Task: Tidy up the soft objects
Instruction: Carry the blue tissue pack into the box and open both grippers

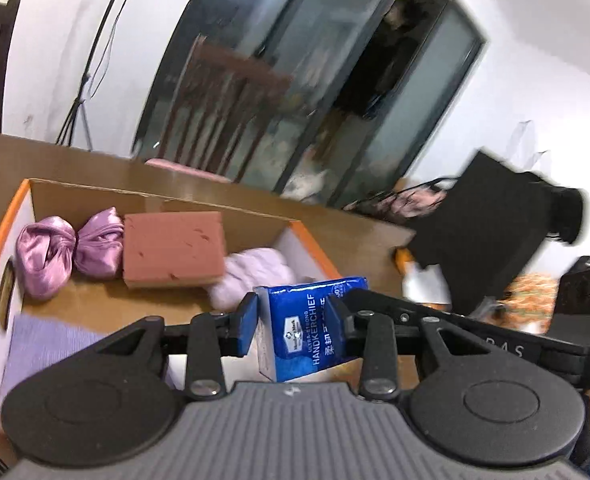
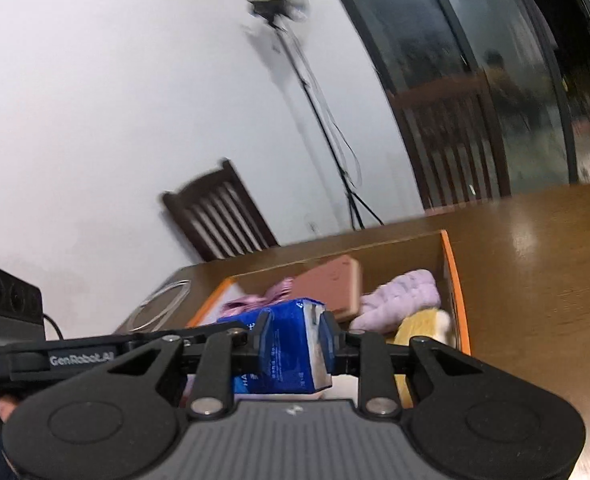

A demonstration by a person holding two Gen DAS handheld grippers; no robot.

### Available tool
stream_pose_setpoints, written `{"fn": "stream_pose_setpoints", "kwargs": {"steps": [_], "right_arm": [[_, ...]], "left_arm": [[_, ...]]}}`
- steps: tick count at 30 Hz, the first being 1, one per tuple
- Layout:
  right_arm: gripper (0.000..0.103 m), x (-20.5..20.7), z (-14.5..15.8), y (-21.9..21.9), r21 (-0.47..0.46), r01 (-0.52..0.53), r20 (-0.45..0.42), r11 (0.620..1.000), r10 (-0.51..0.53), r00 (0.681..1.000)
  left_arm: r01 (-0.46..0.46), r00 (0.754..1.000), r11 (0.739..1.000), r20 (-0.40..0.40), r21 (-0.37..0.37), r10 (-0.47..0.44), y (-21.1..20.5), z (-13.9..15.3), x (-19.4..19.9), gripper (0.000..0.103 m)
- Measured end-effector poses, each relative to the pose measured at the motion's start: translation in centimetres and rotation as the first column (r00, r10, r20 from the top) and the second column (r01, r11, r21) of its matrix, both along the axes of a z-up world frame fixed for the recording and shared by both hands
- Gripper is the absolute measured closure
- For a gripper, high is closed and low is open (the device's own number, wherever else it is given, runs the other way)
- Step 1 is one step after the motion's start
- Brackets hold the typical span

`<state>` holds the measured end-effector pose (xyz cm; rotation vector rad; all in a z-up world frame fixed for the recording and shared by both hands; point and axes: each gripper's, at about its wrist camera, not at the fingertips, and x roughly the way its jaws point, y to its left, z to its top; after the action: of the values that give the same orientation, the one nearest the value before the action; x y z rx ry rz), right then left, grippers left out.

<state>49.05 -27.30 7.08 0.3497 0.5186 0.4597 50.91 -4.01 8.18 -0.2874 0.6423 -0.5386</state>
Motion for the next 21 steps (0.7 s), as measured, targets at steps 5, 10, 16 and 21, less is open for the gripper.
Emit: {"fn": "stream_pose_setpoints", "kwargs": {"steps": [5, 10, 16, 21], "right_arm": [[0.077, 8.0, -3.7, 1.1, -0.075, 0.022, -0.163, 0.997, -0.034, 0.986], [0.094, 8.9, -6.5, 3.4, -0.266, 0.036, -0.151, 0.963, -0.079, 0.985], [0.086, 8.6, -6.4, 3.2, -0.256, 0.063, -0.129, 0.965, -0.098, 0.987], [0.056, 6.6, -3.2, 1.8, -0.226, 0.075, -0.083, 0.971, -0.096, 0.992]], "left_arm": [[-0.008, 0.986, 0.992, -0.161, 0.123, 0.028, -1.6, -4.2, 6.1, 0.068], [0.004, 0.980, 0.989, -0.195, 0.148, 0.026, -1.7, -5.3, 6.7, 0.066], [-0.011, 0.983, 0.991, -0.179, 0.134, 0.035, -0.6, -4.6, 6.7, 0.044], [-0.035, 0.992, 0.988, -0.111, 0.149, 0.052, 0.2, -1.4, 4.5, 0.041]]}}
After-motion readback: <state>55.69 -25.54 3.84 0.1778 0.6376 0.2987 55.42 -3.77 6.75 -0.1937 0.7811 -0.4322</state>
